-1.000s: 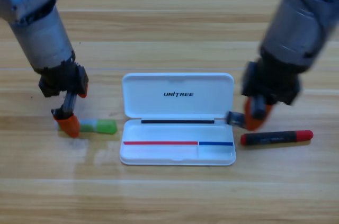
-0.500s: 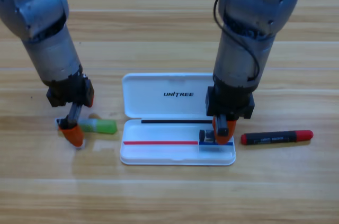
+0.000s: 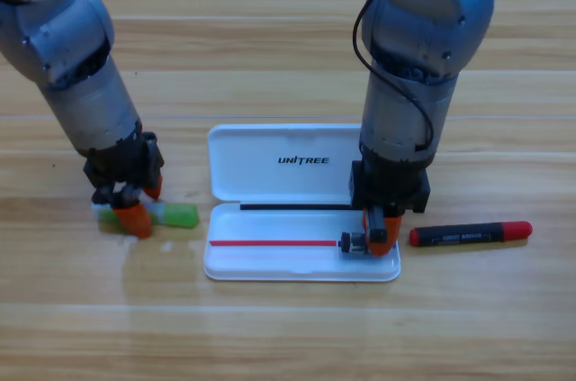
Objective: Clean up eraser and pencils
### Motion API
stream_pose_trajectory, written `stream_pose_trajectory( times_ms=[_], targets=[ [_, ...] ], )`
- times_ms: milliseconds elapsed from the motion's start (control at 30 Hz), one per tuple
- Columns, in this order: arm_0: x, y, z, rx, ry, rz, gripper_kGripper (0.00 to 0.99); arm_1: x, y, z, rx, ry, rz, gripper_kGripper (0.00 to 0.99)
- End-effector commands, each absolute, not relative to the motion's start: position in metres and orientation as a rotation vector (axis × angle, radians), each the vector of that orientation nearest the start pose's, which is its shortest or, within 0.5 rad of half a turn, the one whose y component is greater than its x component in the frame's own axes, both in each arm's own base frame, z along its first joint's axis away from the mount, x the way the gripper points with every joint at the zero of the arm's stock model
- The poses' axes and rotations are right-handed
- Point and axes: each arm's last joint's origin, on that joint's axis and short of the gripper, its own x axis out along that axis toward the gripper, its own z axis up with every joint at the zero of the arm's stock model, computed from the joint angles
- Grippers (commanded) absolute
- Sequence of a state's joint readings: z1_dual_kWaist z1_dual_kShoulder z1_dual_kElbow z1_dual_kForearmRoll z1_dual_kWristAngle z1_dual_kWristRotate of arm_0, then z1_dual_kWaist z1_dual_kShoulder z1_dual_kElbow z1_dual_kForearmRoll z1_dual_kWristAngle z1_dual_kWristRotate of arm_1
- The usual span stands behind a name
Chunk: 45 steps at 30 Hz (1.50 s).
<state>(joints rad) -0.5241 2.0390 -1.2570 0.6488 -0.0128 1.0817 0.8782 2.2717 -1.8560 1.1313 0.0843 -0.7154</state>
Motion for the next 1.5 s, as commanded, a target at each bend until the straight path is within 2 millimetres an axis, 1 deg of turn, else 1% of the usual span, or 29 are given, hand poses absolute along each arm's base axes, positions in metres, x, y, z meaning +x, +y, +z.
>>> stream_pose_trajectory(
  times_ms=[33, 67, 100, 233, 267, 300, 367, 467, 533, 600, 667, 733, 767, 833, 900, 967, 1067, 1200, 1300, 1400, 1500],
  targets=[
    [0.319, -0.178, 0.176, 1.286, 1.083, -1.153, 0.0, 0.287, 0.346, 0.184, -1.191, 1.282, 1.291, 0.0],
    [0.318, -0.177, 0.18, 1.29, 1.075, -1.143, 0.0, 0.287, 0.346, 0.184, -1.19, 1.283, 1.289, 0.0],
    [0.317, -0.176, 0.184, 1.295, 1.069, -1.131, 0.0, 0.288, 0.346, 0.185, -1.191, 1.281, 1.288, 0.112],
    [0.313, -0.172, 0.205, 1.314, 1.057, -1.09, 0.0, 0.288, 0.345, 0.191, -1.205, 1.264, 1.269, 0.649],
    [0.313, -0.172, 0.212, 1.312, 1.056, -1.085, 0.0, 0.288, 0.344, 0.194, -1.205, 1.258, 1.267, 0.769],
    [0.313, -0.172, 0.219, 1.31, 1.055, -1.077, 0.0, 0.287, 0.343, 0.199, -1.203, 1.248, 1.266, 0.816],
    [0.311, -0.171, 0.238, 1.298, 1.058, -1.065, 0.0, 0.283, 0.338, 0.214, -1.194, 1.219, 1.265, 0.839],
    [0.305, -0.168, 0.269, 1.283, 1.035, -1.041, 0.0, 0.274, 0.329, 0.244, -1.167, 1.157, 1.271, 0.857],
    [0.301, -0.168, 0.289, 1.269, 1.029, -1.024, 0.0, 0.264, 0.319, 0.268, -1.144, 1.113, 1.279, 0.859],
    [0.295, -0.17, 0.307, 1.257, 1.014, -1.013, 0.0, 0.253, 0.307, 0.287, -1.13, 1.086, 1.285, 0.859],
    [0.288, -0.173, 0.323, 1.248, 0.991, -1.007, 0.0, 0.242, 0.295, 0.298, -1.117, 1.083, 1.298, 0.873],
    [0.281, -0.18, 0.333, 1.239, 0.972, -1.006, 0.0, 0.234, 0.283, 0.302, -1.113, 1.094, 1.296, 0.933],
    [0.277, -0.185, 0.336, 1.237, 0.966, -1.01, 0.0, 0.234, 0.275, 0.301, -1.102, 1.113, 1.286, 0.979],
    [0.271, -0.195, 0.338, 1.23, 0.956, -1.019, 0.0, 0.238, 0.262, 0.295, -1.08, 1.16, 1.266, 0.99],
    [0.266, -0.206, 0.334, 1.224, 0.96, -1.033, 0.0, 0.246, 0.251, 0.284, -1.059, 1.211, 1.24, 0.99],
    [0.263, -0.219, 0.327, 1.218, 0.972, -1.059, 0.0, 0.259, 0.242, 0.268, -1.039, 1.256, 1.21, 0.99],
    [0.262, -0.236, 0.313, 1.204, 1.003, -1.098, 0.0, 0.281, 0.233, 0.242, -1.054, 1.267, 1.182, 0.989],
    [0.265, -0.255, 0.294, 1.194, 1.037, -1.141, 0.0, 0.298, 0.233, 0.217, -1.085, 1.254, 1.178, 0.976],
    [0.268, -0.27, 0.283, 1.196, 1.052, -1.162, 0.0, 0.306, 0.238, 0.203, -1.098, 1.24, 1.19, 0.948],
    [0.273, -0.281, 0.272, 1.188, 1.064, -1.188, 0.0, 0.317, 0.241, 0.189, -1.11, 1.216, 1.178, 0.92],
    [0.276, -0.291, 0.26, 1.185, 1.086, -1.202, 0.0, 0.323, 0.243, 0.177, -1.126, 1.211, 1.181, 0.893]
  ],
)
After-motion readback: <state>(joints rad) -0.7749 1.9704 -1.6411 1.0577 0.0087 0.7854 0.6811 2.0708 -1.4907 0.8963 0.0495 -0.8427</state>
